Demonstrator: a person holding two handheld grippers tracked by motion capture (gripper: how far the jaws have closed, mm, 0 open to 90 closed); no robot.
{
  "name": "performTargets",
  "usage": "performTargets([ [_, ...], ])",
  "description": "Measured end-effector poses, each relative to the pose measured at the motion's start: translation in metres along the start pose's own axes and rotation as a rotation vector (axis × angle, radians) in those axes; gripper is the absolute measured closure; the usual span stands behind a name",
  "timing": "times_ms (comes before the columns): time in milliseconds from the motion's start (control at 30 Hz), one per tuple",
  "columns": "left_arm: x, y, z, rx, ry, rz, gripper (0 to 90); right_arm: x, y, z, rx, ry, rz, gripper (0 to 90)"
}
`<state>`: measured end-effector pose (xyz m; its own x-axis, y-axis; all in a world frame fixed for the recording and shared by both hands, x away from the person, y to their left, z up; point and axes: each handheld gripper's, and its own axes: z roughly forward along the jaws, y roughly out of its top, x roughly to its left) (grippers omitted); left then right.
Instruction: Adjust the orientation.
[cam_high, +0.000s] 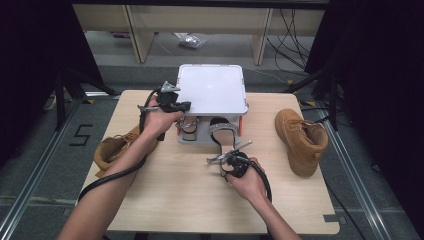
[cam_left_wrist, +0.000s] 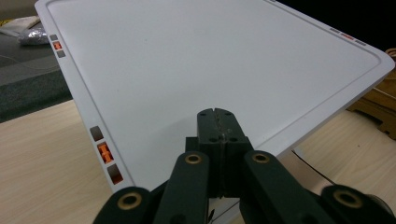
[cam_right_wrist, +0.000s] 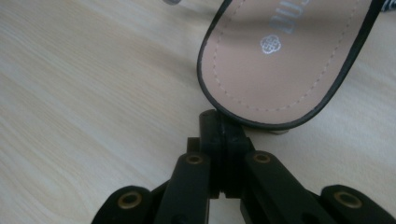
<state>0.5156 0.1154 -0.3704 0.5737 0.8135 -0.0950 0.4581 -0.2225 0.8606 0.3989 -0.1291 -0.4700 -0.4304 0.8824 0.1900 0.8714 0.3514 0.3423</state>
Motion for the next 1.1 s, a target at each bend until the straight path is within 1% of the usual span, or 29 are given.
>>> performTargets([
  [33,0.0,0.0,0.0,0.001,0.0,0.0,89.8,0.001,0.004,0.001,-0.013,0.009,-0.008,90.0],
  [67,0.0,0.0,0.0,0.0,0.003,0.0,89.8,0.001,0.005,0.002,-0.03,0.01,-0.029,90.0],
  [100,0.0,0.0,0.0,0.0,0.003,0.0,89.8,0.001,0.005,0.002,-0.03,0.01,-0.029,90.0],
  [133,0.0,0.0,0.0,0.001,0.0,0.001,89.8,0.003,0.008,0.002,-0.036,0.003,-0.047,90.0],
  [233,0.0,0.0,0.0,0.0,0.0,0.0,89.8,0.006,0.012,0.0,-0.04,-0.002,-0.042,90.0],
  [267,0.0,0.0,0.0,-0.001,-0.001,0.0,89.8,0.007,0.013,0.001,-0.047,-0.003,-0.058,90.0],
  [300,0.0,0.0,0.0,0.0,-0.001,-0.001,89.8,0.008,0.016,0.002,-0.055,-0.004,-0.095,90.0],
  [333,0.0,0.0,0.0,0.001,0.0,0.001,89.8,0.01,0.018,0.002,-0.054,-0.011,-0.106,90.0],
  [367,0.0,0.0,0.0,0.001,0.0,0.001,89.9,0.01,0.018,0.002,-0.054,-0.011,-0.106,90.0],
  [433,0.0,0.0,0.0,0.001,0.0,0.001,89.8,0.012,0.022,0.0,-0.078,-0.006,-0.145,90.0],
  [500,0.0,0.0,0.0,0.001,0.0,0.001,89.8,0.013,0.024,-0.002,-0.07,-0.007,-0.14,90.0],
  [533,0.0,0.0,0.0,0.001,0.0,0.001,89.8,0.013,0.026,-0.003,-0.076,-0.008,-0.15,90.0],
  [567,0.0,0.0,0.0,0.0,0.0,0.0,89.8,0.013,0.027,-0.004,-0.08,-0.015,-0.146,90.0],
  [600,0.0,0.0,0.0,0.001,0.0,0.001,89.8,0.014,0.029,-0.006,-0.084,-0.038,-0.155,90.0],
  [667,0.0,0.0,0.0,0.001,0.0,0.001,89.8,0.013,0.03,-0.007,-0.089,-0.045,-0.149,90.0],
  [700,0.0,0.0,0.0,0.001,0.0,0.001,89.8,0.013,0.031,-0.007,-0.101,-0.056,-0.169,90.0],
  [733,0.0,0.0,0.0,0.001,0.0,0.001,89.8,0.013,0.032,-0.008,-0.103,-0.064,-0.165,90.0],
  [767,0.0,0.0,0.0,0.001,0.0,0.002,89.8,0.012,0.033,-0.009,-0.114,-0.072,-0.184,90.0],
  [800,0.0,0.0,0.0,0.001,0.0,0.001,89.8,0.012,0.036,-0.01,-0.119,-0.085,-0.182,90.0],
  [833,0.0,0.0,0.0,0.002,0.0,0.002,89.8,0.011,0.038,-0.01,-0.129,-0.086,-0.186,90.0],
  [867,0.0,0.0,0.0,0.002,0.0,0.002,89.8,0.011,0.039,-0.011,-0.136,-0.097,-0.191,90.0],
  [900,0.0,0.0,0.0,0.002,0.0,0.002,89.8,0.011,0.039,-0.011,-0.136,-0.097,-0.191,90.0],
  [933,0.0,0.0,0.0,0.001,0.003,0.001,89.8,0.01,0.043,-0.013,-0.153,-0.118,-0.208,90.0],
  [967,0.0,0.0,0.0,0.001,0.003,0.001,89.8,0.01,0.043,-0.013,-0.153,-0.118,-0.208,90.0],
  [1033,0.0,0.0,0.0,0.002,-0.001,0.002,89.8,0.01,0.048,-0.013,-0.157,-0.134,-0.203,90.0],
  [1067,0.0,0.0,0.0,0.001,-0.001,0.001,89.8,0.008,0.053,-0.012,-0.166,-0.141,-0.216,90.0],
  [1100,0.0,0.0,0.0,0.001,-0.001,0.001,89.8,0.008,0.053,-0.012,-0.166,-0.141,-0.216,90.0],
])
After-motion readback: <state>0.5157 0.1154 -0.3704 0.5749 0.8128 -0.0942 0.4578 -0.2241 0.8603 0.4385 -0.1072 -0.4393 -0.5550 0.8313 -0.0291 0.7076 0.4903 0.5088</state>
